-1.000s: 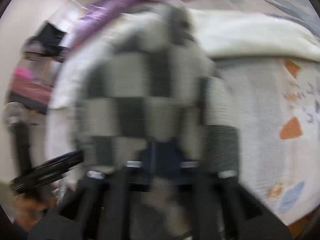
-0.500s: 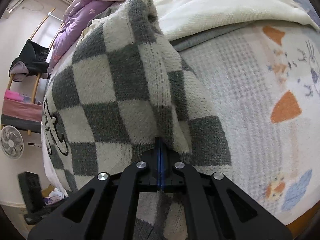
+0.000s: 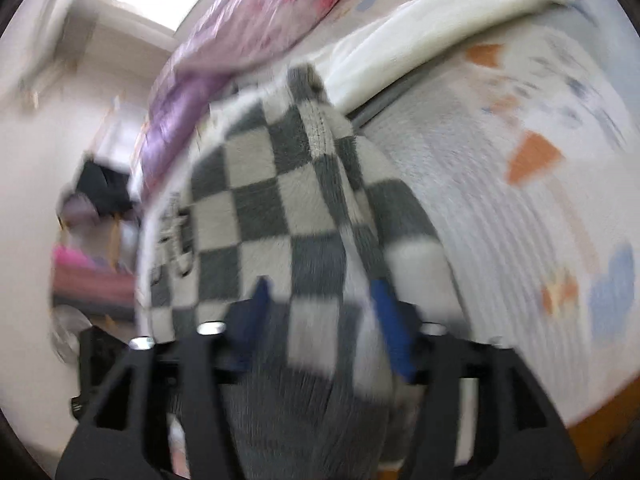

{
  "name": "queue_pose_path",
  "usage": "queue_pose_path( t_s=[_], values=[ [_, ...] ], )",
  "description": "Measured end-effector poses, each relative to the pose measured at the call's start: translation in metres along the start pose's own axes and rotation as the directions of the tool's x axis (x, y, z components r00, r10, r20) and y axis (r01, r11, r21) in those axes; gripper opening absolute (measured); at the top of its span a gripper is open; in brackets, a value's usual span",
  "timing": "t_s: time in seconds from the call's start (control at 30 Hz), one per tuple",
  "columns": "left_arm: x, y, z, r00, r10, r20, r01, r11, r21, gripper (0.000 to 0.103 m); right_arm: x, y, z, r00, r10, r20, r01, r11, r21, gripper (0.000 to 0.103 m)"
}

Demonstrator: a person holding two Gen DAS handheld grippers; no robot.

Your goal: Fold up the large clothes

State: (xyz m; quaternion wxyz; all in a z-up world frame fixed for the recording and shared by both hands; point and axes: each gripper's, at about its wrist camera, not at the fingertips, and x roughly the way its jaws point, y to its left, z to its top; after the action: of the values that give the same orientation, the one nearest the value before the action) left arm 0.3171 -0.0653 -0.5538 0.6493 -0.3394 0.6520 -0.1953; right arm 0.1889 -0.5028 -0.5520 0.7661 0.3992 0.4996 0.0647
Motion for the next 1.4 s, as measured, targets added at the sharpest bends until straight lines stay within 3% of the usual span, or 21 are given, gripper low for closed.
queue_pose_path(
  t_s=[0.1,0.17,0.23,0.3,0.33,0.43,0.47,0.53,0.6,0.67,0.77,0.9,0.93,1.07,1.1,1.13,1.17,1.2,1.23,1.3,1.4],
  values=[
    [-0.006,-0.022,0.017,1.000,-0.026,-0.016,0.026,1.000,0.011,0.028,-0.026,-0.032,-0.036,0.999,0.009,0.043,-0.018,0.977,0.211,0.082],
    [-0.007,-0.034,0.022,0.999,-0.032,-0.030,0.032,0.999,0.024,0.028,-0.027,-0.066,-0.070,0.997,0.064,0.038,-0.074,0.905,0.418,0.085],
    [-0.005,-0.041,0.030,0.998,-0.038,-0.047,0.038,0.999,0.014,0.028,-0.020,-0.094,-0.109,0.986,0.150,0.072,-0.163,0.769,0.619,0.085],
    [-0.005,-0.048,0.037,0.998,-0.026,-0.059,0.027,0.999,0.023,0.028,-0.007,-0.104,-0.137,0.963,0.245,0.114,-0.249,0.644,0.723,0.085],
    [-0.001,-0.051,0.043,0.998,-0.016,-0.067,0.018,0.999,0.030,0.028,0.003,-0.107,-0.156,0.940,0.302,0.159,-0.310,0.557,0.771,0.086],
    [0.006,-0.052,0.051,0.997,-0.009,-0.082,0.010,1.000,0.019,0.028,0.030,-0.101,-0.188,0.877,0.400,0.265,-0.424,0.386,0.819,0.088],
    [0.004,-0.049,0.050,0.996,-0.005,-0.085,0.007,1.000,0.017,0.028,0.043,-0.097,-0.200,0.846,0.437,0.306,-0.466,0.326,0.822,0.088],
    [0.006,-0.046,0.049,0.995,-0.015,-0.097,0.015,1.000,0.006,0.028,0.063,-0.091,-0.212,0.784,0.478,0.396,-0.551,0.242,0.798,0.089],
    [0.005,-0.042,0.050,0.995,-0.013,-0.104,0.013,1.000,0.005,0.028,0.072,-0.087,-0.214,0.725,0.507,0.465,-0.624,0.201,0.755,0.089],
    [0.009,-0.041,0.055,0.993,-0.031,-0.116,0.030,0.999,-0.010,0.028,0.076,-0.085,-0.215,0.673,0.524,0.523,-0.692,0.194,0.695,0.089],
    [0.008,-0.037,0.055,0.991,-0.032,-0.127,0.034,0.999,0.012,0.028,0.070,-0.082,-0.209,0.646,0.511,0.567,-0.734,0.213,0.645,0.089],
    [0.009,-0.030,0.054,0.990,-0.045,-0.135,0.048,0.999,0.013,0.028,0.071,-0.077,-0.176,0.694,0.507,0.512,-0.705,0.334,0.625,0.091],
    [0.009,-0.027,0.053,0.990,-0.049,-0.135,0.051,0.999,0.012,0.028,0.073,-0.074,-0.166,0.722,0.494,0.485,-0.679,0.371,0.633,0.091],
    [0.011,-0.017,0.048,0.990,-0.042,-0.137,0.044,0.999,0.014,0.029,0.080,-0.069,-0.147,0.801,0.412,0.433,-0.592,0.437,0.677,0.090],
    [0.013,-0.014,0.047,0.990,-0.035,-0.138,0.038,0.999,0.015,0.031,0.079,-0.067,-0.142,0.819,0.393,0.417,-0.568,0.458,0.684,0.088],
    [0.013,-0.011,0.045,0.990,-0.025,-0.141,0.027,1.000,0.012,0.031,0.076,-0.062,-0.134,0.847,0.369,0.381,-0.528,0.510,0.679,0.075],
    [0.014,-0.009,0.044,0.989,-0.017,-0.145,0.019,1.000,0.010,0.035,0.071,-0.056,-0.126,0.879,0.334,0.341,-0.477,0.570,0.669,0.063],
    [0.015,-0.007,0.043,0.988,-0.006,-0.152,0.008,1.000,0.014,0.041,0.065,-0.053,-0.122,0.896,0.315,0.312,-0.444,0.617,0.650,0.041],
    [0.016,-0.003,0.041,0.987,0.016,-0.160,-0.013,1.000,0.020,0.047,0.061,-0.052,-0.121,0.906,0.303,0.295,-0.423,0.646,0.636,0.036],
    [0.009,0.004,0.038,0.991,0.010,-0.137,-0.012,1.000,-0.008,0.081,0.049,-0.053,-0.115,0.926,0.283,0.251,-0.378,0.684,0.624,0.033],
    [-0.002,0.014,0.037,0.992,-0.012,-0.128,0.007,0.999,-0.037,0.088,0.033,-0.057,-0.108,0.948,0.251,0.197,-0.319,0.745,0.586,0.032]
  ],
)
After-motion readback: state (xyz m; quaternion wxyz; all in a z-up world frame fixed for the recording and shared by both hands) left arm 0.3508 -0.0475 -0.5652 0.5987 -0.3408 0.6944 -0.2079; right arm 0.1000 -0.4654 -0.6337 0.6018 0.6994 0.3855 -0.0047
